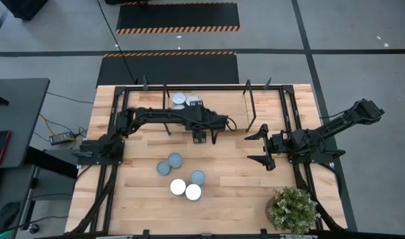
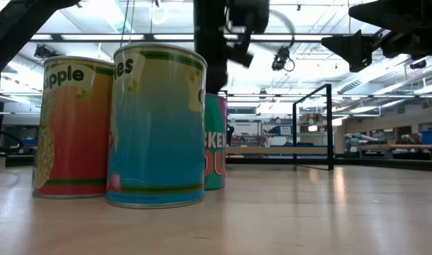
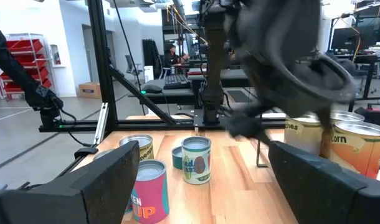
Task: Pick and place cans onto a shelf
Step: Put the canned mixed vegetables on the shelf
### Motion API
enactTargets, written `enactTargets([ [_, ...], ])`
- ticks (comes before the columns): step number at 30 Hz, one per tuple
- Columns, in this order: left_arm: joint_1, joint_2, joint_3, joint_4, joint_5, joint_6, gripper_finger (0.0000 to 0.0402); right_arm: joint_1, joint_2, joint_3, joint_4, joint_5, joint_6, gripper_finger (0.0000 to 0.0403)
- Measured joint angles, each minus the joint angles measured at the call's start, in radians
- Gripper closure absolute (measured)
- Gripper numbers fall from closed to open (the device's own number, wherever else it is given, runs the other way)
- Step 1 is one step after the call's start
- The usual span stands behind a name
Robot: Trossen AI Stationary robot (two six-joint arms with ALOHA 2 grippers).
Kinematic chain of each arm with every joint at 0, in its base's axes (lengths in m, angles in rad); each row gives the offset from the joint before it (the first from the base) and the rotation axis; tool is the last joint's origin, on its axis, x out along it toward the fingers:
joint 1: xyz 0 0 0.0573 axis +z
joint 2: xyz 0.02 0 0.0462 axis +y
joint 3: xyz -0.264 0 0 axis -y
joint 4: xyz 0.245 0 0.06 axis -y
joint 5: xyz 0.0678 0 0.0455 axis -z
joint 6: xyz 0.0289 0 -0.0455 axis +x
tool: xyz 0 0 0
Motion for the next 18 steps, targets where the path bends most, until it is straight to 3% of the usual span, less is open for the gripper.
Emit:
enactTargets([
  [6, -0.088, -0.002, 0.144, -0.058, 0.317, -0.113, 0.0014, 0.000, 0.000, 0.000, -0.019, -0.001, 0.000, 0.0039],
  [10, -0.146, -0.001, 0.193, -0.097, 0.467, -0.176, 0.0014, 0.000, 0.000, 0.000, -0.022, -0.001, 0.000, 0.0039],
  [18, -0.267, -0.001, 0.197, -0.174, 0.464, -0.275, 0.0014, 0.000, 0.000, 0.000, -0.022, -0.004, 0.007, 0.0039],
])
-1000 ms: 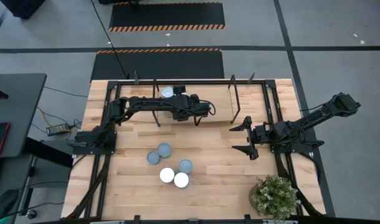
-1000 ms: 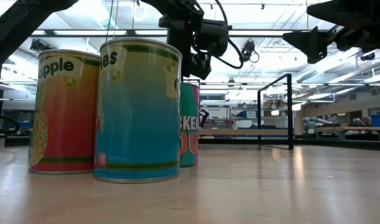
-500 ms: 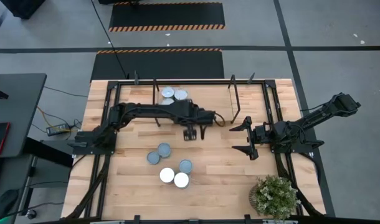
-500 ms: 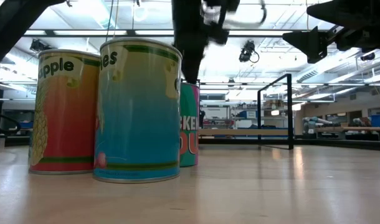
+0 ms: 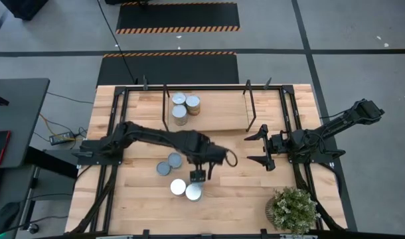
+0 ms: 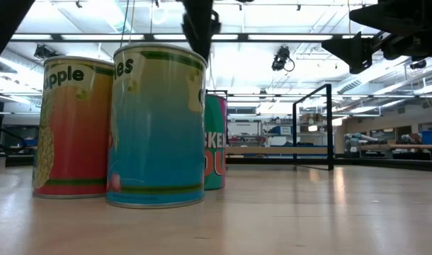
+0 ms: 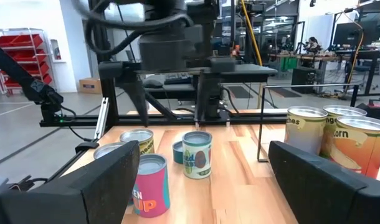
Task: Pick and place cans onto a shelf
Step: Put the canned mixed vegetables on the shelf
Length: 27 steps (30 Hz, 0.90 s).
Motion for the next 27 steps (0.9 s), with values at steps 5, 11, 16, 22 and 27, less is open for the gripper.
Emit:
enactTargets([
  [5, -0.059, -0.006, -0.001, -0.044, -0.058, -0.083, 0.0014, 0.000, 0.000, 0.000, 0.000, -0.009, 0.001, 0.0039],
  [11, -0.103, -0.026, -0.003, -0.101, -0.087, -0.173, 0.0014, 0.000, 0.000, 0.000, 0.000, -0.009, 0.002, 0.0039],
  [16, -0.153, -0.078, 0.000, -0.096, -0.156, -0.273, 0.0014, 0.000, 0.000, 0.000, -0.001, -0.011, 0.005, 0.0039],
  [22, -0.218, -0.105, -0.001, -0.096, -0.187, -0.396, 0.0014, 0.000, 0.000, 0.000, 0.006, -0.013, 0.007, 0.0039],
  [27, -0.268, -0.104, -0.031, -0.093, -0.256, -0.430, 0.0014, 0.000, 0.000, 0.000, 0.006, -0.014, 0.011, 0.0039],
])
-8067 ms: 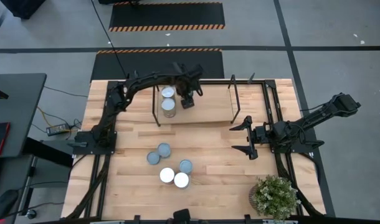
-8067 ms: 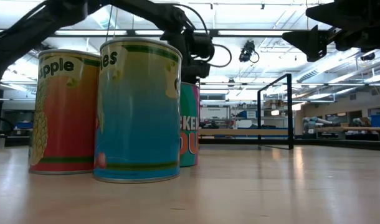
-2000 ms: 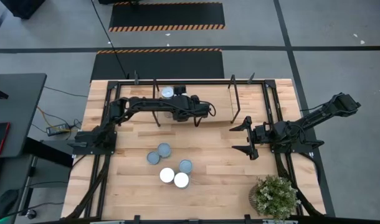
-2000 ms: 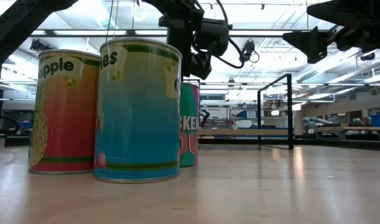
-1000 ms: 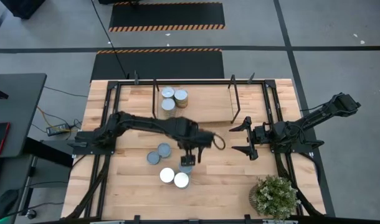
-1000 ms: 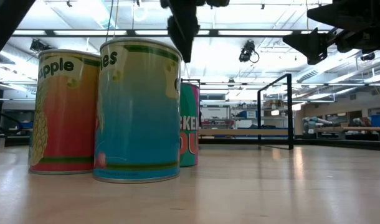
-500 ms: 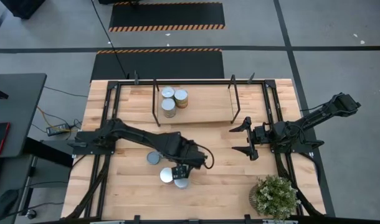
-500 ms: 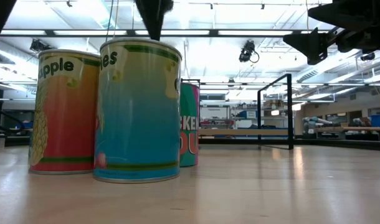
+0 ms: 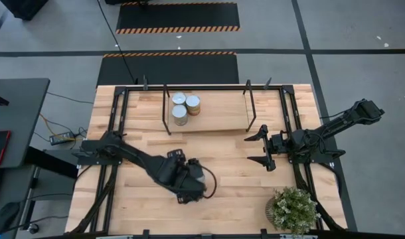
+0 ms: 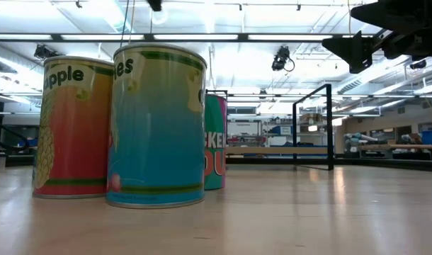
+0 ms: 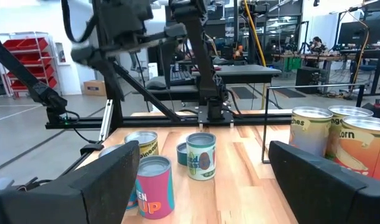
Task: Pick and place cans onto a shelf
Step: Put the canned mixed vegetables on the shelf
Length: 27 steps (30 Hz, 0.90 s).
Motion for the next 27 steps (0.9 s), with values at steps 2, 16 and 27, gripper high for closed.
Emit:
enactTargets([
  [2, -0.019, -0.001, -0.043, -0.002, -0.028, -0.015, 0.0014, 0.000, 0.000, 0.000, 0.000, 0.000, 0.000, 0.0039],
  [16, -0.039, -0.215, -0.436, 0.058, 0.045, -0.184, 0.0014, 0.000, 0.000, 0.000, -0.003, 0.000, 0.000, 0.0039],
  [27, -0.031, -0.335, -0.712, 0.155, 0.029, -0.311, 0.0014, -0.001, 0.000, 0.000, 0.002, 0.001, -0.001, 0.0039],
])
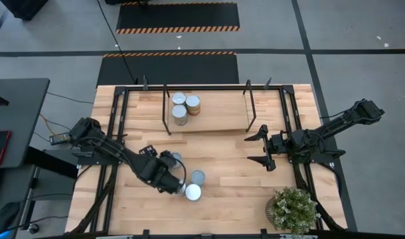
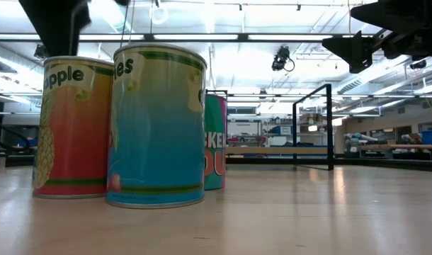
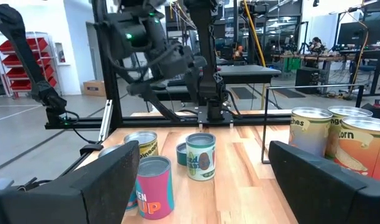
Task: Pick and place cans onto a shelf
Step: Put the canned mixed vegetables on the shelf
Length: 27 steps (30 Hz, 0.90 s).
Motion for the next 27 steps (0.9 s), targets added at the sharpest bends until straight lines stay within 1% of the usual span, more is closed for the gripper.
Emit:
enactTargets([
  [4, 0.051, -0.010, -0.042, 0.025, 0.008, 0.054, 0.0014, 0.000, 0.000, 0.000, 0.003, 0.001, -0.006, 0.0039],
  [8, 0.111, -0.010, -0.072, 0.023, 0.039, 0.130, 0.0014, 0.000, 0.000, 0.000, 0.005, 0.000, 0.003, 0.0039],
  [11, 0.140, -0.010, -0.120, 0.028, 0.059, 0.182, 0.0014, 0.000, 0.000, 0.000, 0.005, 0.000, 0.009, 0.0039],
  [13, 0.151, -0.011, -0.159, 0.062, 0.074, 0.221, 0.0014, 0.000, 0.000, 0.000, 0.005, 0.000, 0.009, 0.0039],
  [18, 0.173, -0.012, -0.235, 0.232, 0.124, 0.347, 0.0014, 0.000, 0.000, 0.000, 0.005, 0.000, 0.006, 0.0039],
  [20, 0.174, -0.012, -0.243, 0.249, 0.115, 0.378, 0.0014, 0.000, 0.000, 0.000, 0.005, -0.001, 0.003, 0.0039],
  [24, 0.172, -0.012, -0.239, 0.245, 0.004, 0.398, 0.0014, 0.000, 0.000, 0.000, 0.006, 0.000, -0.002, 0.0039],
  [27, 0.171, -0.012, -0.237, 0.246, -0.010, 0.390, 0.0014, 0.000, 0.000, 0.000, 0.009, -0.001, -0.002, 0.0039],
])
